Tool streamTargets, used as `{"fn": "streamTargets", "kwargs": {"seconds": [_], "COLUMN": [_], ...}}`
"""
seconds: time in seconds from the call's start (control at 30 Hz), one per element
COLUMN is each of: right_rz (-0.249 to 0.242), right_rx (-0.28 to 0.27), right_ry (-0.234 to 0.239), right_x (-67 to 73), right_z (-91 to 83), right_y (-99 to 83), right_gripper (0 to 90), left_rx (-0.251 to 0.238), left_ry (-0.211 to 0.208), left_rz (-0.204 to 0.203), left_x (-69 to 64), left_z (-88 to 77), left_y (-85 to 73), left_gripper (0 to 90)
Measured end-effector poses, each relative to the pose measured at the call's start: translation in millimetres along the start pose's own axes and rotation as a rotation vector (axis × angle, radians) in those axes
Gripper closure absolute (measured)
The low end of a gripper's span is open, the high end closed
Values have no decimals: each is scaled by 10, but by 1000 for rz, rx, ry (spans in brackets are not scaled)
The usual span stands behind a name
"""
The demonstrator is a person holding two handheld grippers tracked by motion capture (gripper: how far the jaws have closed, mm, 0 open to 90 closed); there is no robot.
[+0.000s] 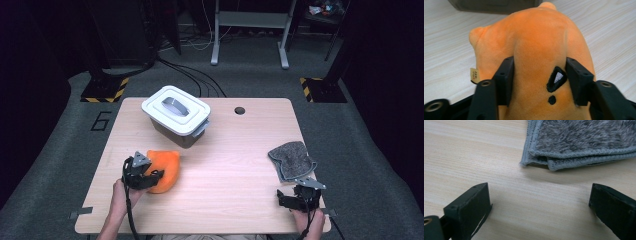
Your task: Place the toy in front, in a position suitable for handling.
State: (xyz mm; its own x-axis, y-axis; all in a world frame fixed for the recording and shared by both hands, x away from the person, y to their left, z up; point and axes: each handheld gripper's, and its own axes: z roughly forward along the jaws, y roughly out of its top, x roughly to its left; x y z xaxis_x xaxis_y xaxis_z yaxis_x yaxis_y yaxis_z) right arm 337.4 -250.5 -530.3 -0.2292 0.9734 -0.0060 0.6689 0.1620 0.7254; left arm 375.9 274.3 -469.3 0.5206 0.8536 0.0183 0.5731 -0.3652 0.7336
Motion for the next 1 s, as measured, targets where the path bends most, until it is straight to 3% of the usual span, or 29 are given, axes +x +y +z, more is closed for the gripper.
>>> {"fn": "streamTargets", "kwargs": {"seconds": [0.17, 0.33, 0.43, 0.7, 1.0], "right_rz": [0, -1, 4, -1, 2], "right_rx": [-2, -2, 0, -1, 0], "right_ry": [2, -1, -3, -1, 0], "right_x": [0, 2, 8, 3, 0], "right_z": [1, -1, -3, -1, 0], "right_y": [0, 0, -1, 0, 1], "right_gripper": [25, 25, 25, 25, 25], "left_rx": [-11, -70, -106, -134, -182], "left_ry": [42, 61, 51, 43, 14], "left_rz": [33, 43, 11, 13, 54], "left_x": [-59, -93, -74, -91, -232], "left_z": [3, -15, -53, -163, -319], "left_y": [-26, -84, -91, -32, 66], "left_gripper": [574, 643, 655, 678, 675]}}
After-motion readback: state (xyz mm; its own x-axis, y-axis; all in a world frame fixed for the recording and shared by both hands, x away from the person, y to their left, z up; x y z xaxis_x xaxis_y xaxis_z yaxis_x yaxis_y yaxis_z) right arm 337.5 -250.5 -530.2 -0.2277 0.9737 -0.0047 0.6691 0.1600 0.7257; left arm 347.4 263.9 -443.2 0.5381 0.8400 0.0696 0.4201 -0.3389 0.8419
